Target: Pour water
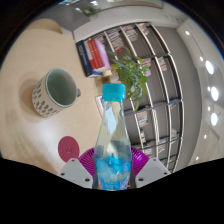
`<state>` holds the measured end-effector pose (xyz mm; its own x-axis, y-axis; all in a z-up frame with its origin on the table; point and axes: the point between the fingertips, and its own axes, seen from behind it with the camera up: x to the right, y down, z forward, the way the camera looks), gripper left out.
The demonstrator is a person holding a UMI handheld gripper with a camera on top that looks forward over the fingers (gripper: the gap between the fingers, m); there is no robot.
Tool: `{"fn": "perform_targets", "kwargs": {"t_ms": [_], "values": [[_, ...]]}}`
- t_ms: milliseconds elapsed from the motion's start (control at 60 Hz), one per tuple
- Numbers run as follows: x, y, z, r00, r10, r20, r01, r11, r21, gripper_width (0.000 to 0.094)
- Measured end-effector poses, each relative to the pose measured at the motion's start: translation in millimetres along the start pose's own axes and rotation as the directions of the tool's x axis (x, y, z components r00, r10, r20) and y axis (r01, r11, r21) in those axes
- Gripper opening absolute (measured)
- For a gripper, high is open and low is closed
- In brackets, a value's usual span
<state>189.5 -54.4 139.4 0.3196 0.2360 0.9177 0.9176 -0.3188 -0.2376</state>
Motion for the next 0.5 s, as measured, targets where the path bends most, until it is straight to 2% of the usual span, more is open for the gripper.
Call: {"fn": "perform_targets", "kwargs": {"t_ms": [133,267,500], "values": [[4,-20,13,0.954,-0.299,-0.010,0.299,0.954,-0.008,0.0428],[9,-35,23,0.843,-0.538,-0.013,0.537,0.843,-0.030,0.0433],[23,-61,38,0.631,-0.772,-0.073,0.771,0.635,-0.053,0.0432]]}}
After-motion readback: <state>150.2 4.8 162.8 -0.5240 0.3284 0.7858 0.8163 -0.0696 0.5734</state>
